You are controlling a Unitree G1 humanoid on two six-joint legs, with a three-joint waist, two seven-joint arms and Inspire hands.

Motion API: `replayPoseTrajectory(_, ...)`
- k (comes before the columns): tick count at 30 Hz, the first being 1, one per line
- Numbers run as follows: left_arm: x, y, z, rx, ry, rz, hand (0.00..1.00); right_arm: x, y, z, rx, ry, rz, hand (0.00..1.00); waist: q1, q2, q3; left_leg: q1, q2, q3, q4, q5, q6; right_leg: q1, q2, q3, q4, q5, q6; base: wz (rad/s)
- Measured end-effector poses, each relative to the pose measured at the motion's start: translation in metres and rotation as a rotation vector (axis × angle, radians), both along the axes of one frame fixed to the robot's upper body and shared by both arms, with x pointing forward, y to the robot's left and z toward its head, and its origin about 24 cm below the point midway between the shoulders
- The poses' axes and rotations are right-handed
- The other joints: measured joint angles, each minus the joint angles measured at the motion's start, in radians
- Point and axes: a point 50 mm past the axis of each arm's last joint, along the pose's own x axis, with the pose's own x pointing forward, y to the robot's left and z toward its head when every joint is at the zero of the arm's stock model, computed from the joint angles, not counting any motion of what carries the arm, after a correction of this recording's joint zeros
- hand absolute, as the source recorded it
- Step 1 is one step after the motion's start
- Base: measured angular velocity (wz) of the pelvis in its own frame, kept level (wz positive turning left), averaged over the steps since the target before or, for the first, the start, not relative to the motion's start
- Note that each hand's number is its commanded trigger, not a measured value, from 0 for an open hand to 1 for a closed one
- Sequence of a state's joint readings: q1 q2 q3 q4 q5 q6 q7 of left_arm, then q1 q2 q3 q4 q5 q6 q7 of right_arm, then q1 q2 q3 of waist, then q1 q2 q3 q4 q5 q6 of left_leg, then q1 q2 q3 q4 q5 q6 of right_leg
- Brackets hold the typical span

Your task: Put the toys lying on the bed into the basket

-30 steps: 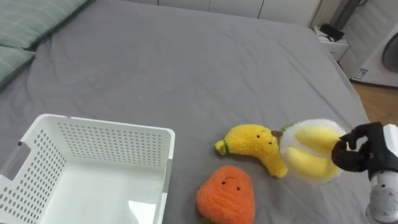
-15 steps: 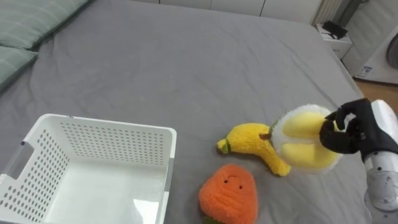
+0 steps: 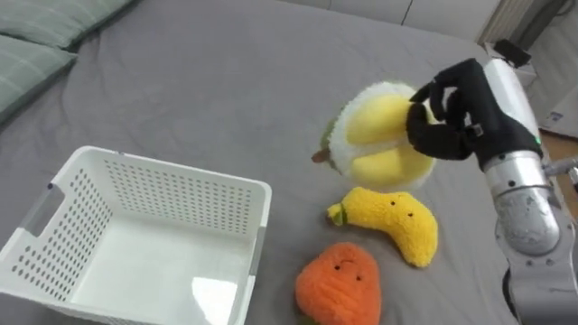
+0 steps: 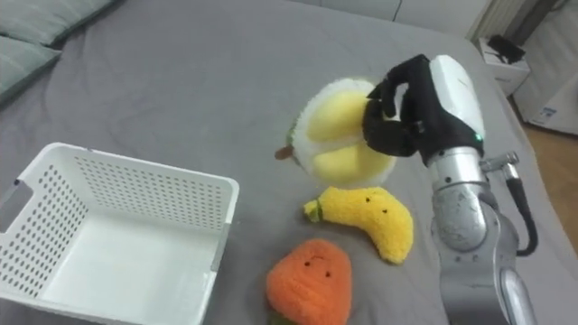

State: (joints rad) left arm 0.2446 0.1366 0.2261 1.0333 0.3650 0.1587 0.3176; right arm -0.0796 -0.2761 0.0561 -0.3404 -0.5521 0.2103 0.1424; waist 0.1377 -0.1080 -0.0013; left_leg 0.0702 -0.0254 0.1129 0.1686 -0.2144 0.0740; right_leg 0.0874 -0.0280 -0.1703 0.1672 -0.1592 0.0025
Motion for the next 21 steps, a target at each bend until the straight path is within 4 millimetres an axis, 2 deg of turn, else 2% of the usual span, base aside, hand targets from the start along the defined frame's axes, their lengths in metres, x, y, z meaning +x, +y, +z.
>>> replayPoseTrajectory(5,0.004,-0.005,-0.002,-0.017,0.007,-0.037,0.00,-0.001,0.028,0.005,-0.018,0.026,0.149,1.00,0.039,0.002,0.0017,-0.015,-0.005,-0.026,0.008,0.002,0.001,-0.002,-0.004,-0.025,-0.002,0.000,0.000,0.15)
replayPoseTrajectory(7,0.010,-0.007,-0.002,-0.020,0.005,-0.068,0.00,0.000,0.043,0.002,-0.014,0.047,0.207,1.00,0.055,0.003,0.0023,-0.028,-0.007,-0.043,0.019,0.003,0.001,-0.003,-0.005,-0.037,-0.003,0.000,0.000,0.21)
replayPoseTrajectory(13,0.025,-0.011,-0.003,-0.022,-0.012,-0.114,0.00,-0.006,0.081,-0.010,0.036,0.119,0.350,1.00,0.119,-0.004,0.0050,-0.029,-0.007,-0.051,0.016,0.009,-0.002,-0.003,-0.006,-0.046,-0.003,0.000,0.000,0.04)
replayPoseTrajectory(15,0.029,-0.012,-0.002,-0.022,-0.020,-0.119,0.00,-0.006,0.089,-0.014,0.046,0.137,0.378,1.00,0.122,-0.008,0.0066,-0.034,-0.009,-0.063,0.016,0.012,-0.002,-0.003,-0.007,-0.053,-0.003,0.000,0.000,0.15)
replayPoseTrajectory(18,0.031,-0.012,-0.002,-0.022,-0.022,-0.120,0.00,-0.004,0.096,-0.021,0.054,0.177,0.395,1.00,0.143,-0.009,0.0071,-0.038,-0.010,-0.064,0.017,0.013,-0.002,-0.004,-0.007,-0.055,-0.006,0.001,0.000,0.05)
replayPoseTrajectory(19,0.033,-0.012,-0.002,-0.020,-0.026,-0.121,0.00,-0.004,0.098,-0.024,0.048,0.192,0.398,0.52,0.146,-0.010,0.0068,-0.045,-0.011,-0.070,0.019,0.013,-0.002,-0.005,-0.007,-0.062,-0.011,0.002,-0.001,0.09)
replayPoseTrajectory(20,0.034,-0.012,-0.002,-0.020,-0.029,-0.122,0.00,-0.004,0.100,-0.026,0.042,0.201,0.403,0.00,0.146,-0.010,0.0068,-0.049,-0.011,-0.073,0.020,0.013,-0.002,-0.005,-0.008,-0.068,-0.014,0.003,-0.001,0.18)
replayPoseTrajectory(21,0.037,-0.012,-0.001,-0.018,-0.038,-0.125,0.00,-0.005,0.102,-0.028,0.036,0.219,0.417,0.00,0.148,-0.010,0.0068,-0.057,-0.013,-0.083,0.021,0.015,-0.002,-0.008,-0.009,-0.080,-0.016,0.004,-0.001,0.18)
